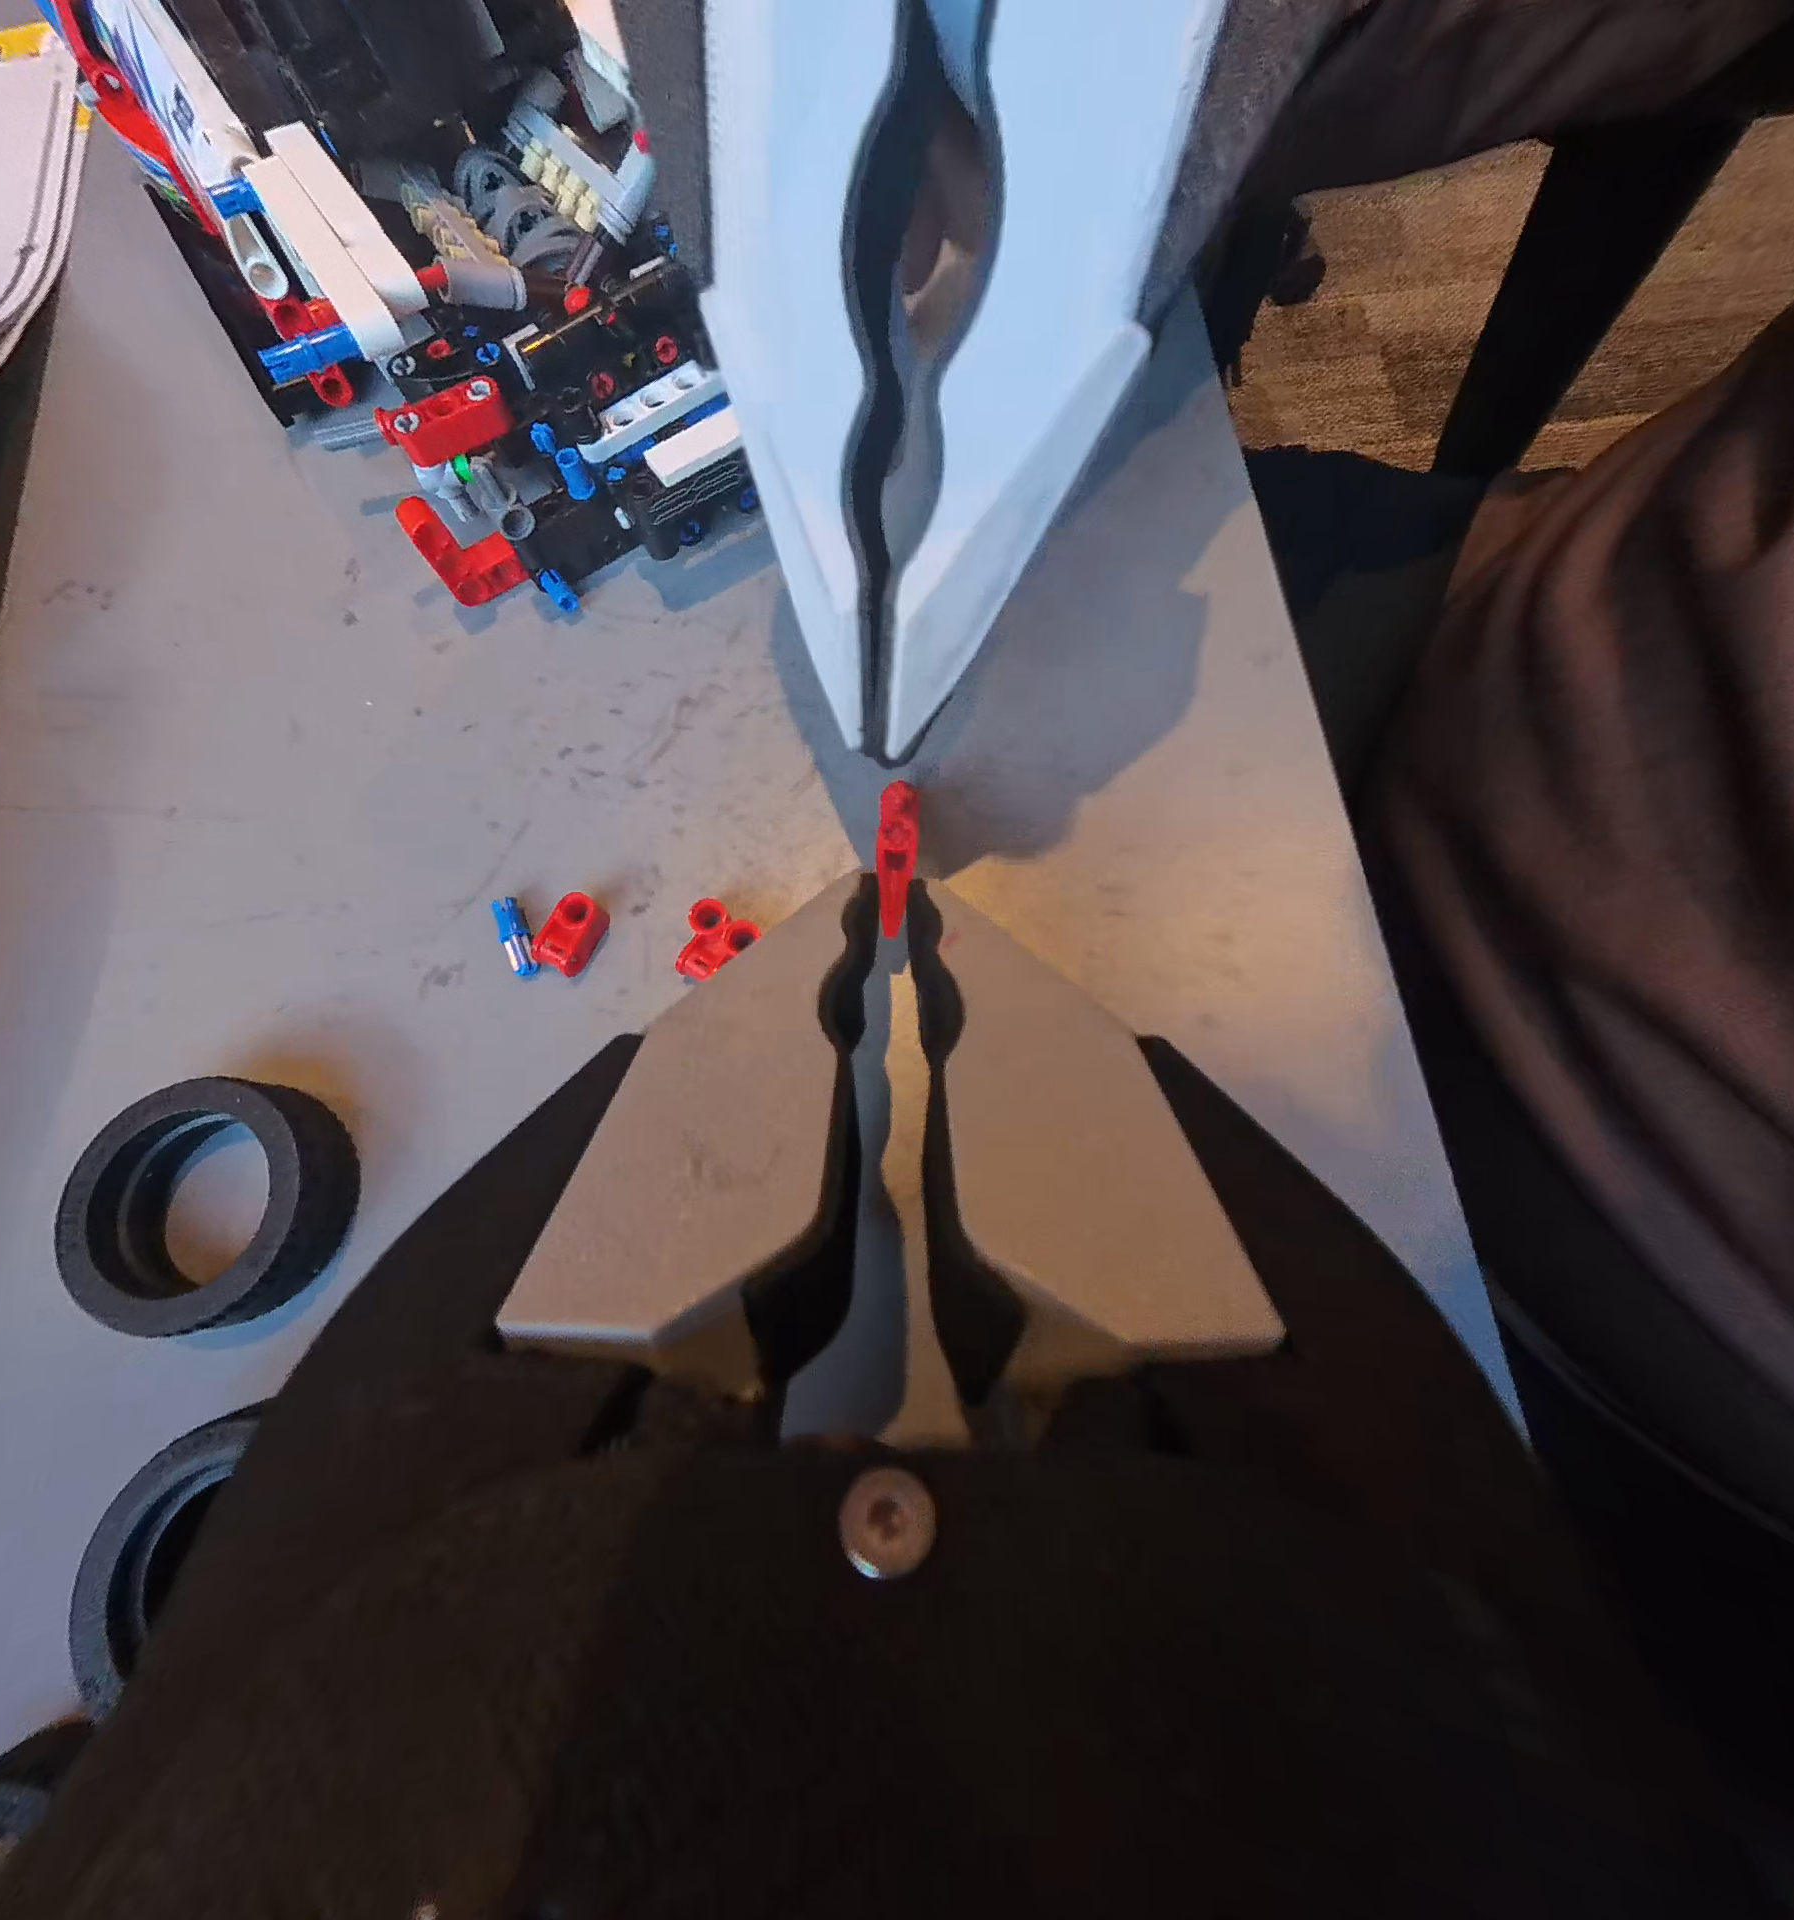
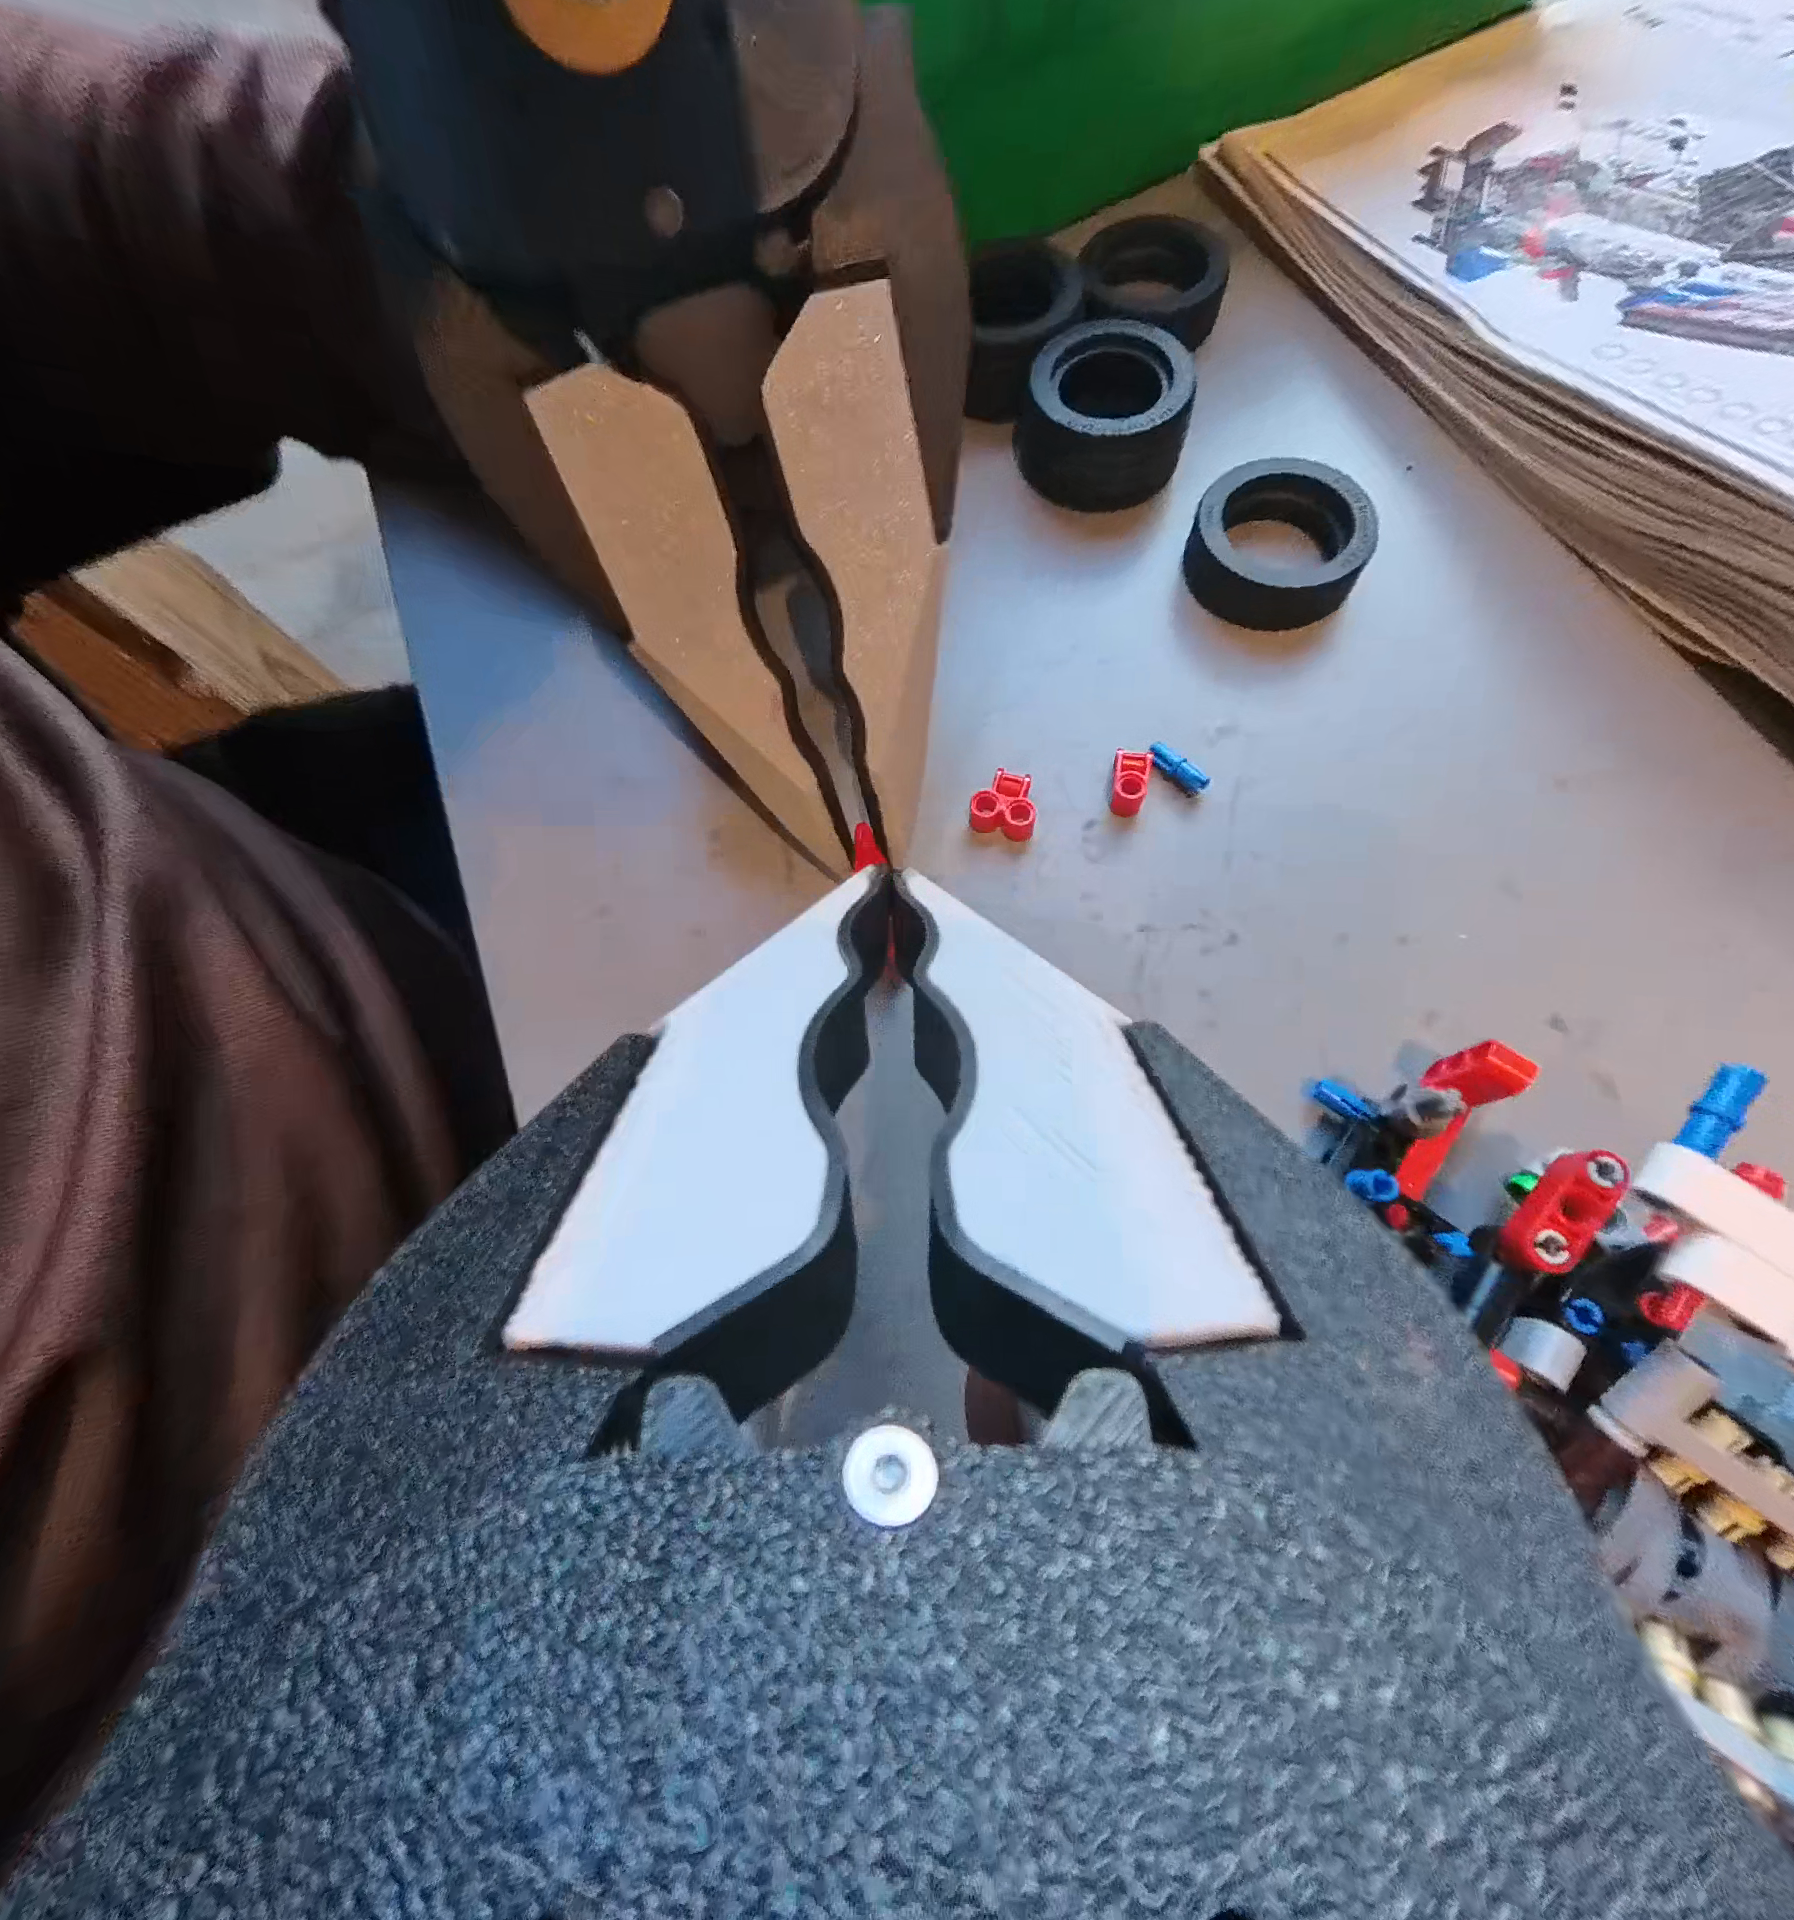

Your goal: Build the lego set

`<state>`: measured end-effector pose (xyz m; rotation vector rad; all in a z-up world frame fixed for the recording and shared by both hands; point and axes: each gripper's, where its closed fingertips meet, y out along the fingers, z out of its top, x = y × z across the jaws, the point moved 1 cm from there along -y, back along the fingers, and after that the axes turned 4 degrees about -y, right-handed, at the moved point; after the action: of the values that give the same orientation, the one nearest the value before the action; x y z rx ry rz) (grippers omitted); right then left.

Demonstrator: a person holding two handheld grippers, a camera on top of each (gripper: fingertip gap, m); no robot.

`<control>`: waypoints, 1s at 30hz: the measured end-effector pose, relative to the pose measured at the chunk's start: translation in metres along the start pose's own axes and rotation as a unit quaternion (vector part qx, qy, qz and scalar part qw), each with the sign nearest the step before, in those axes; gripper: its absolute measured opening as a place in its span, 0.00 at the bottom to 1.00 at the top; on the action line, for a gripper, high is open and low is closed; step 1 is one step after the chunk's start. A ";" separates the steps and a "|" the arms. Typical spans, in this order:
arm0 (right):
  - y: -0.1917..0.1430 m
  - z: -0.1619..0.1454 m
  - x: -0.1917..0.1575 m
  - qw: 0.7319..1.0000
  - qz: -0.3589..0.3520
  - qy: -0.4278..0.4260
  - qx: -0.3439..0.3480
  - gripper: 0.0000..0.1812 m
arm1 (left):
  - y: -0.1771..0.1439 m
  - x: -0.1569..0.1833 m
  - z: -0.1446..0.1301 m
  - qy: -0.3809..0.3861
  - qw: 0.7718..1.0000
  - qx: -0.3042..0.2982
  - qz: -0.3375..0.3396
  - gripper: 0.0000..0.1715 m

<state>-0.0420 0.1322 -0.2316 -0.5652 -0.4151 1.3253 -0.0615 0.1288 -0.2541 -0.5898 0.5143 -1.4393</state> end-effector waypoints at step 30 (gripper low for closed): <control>0.012 -0.010 -0.001 0.991 -0.072 -0.095 -0.060 0.00 | 0.006 0.000 0.001 0.004 1.000 -0.010 0.012 0.01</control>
<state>-0.0453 0.1317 -0.2468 -0.5004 -0.6839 1.2249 -0.0559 0.1294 -0.2571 -0.5926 0.5412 -1.4166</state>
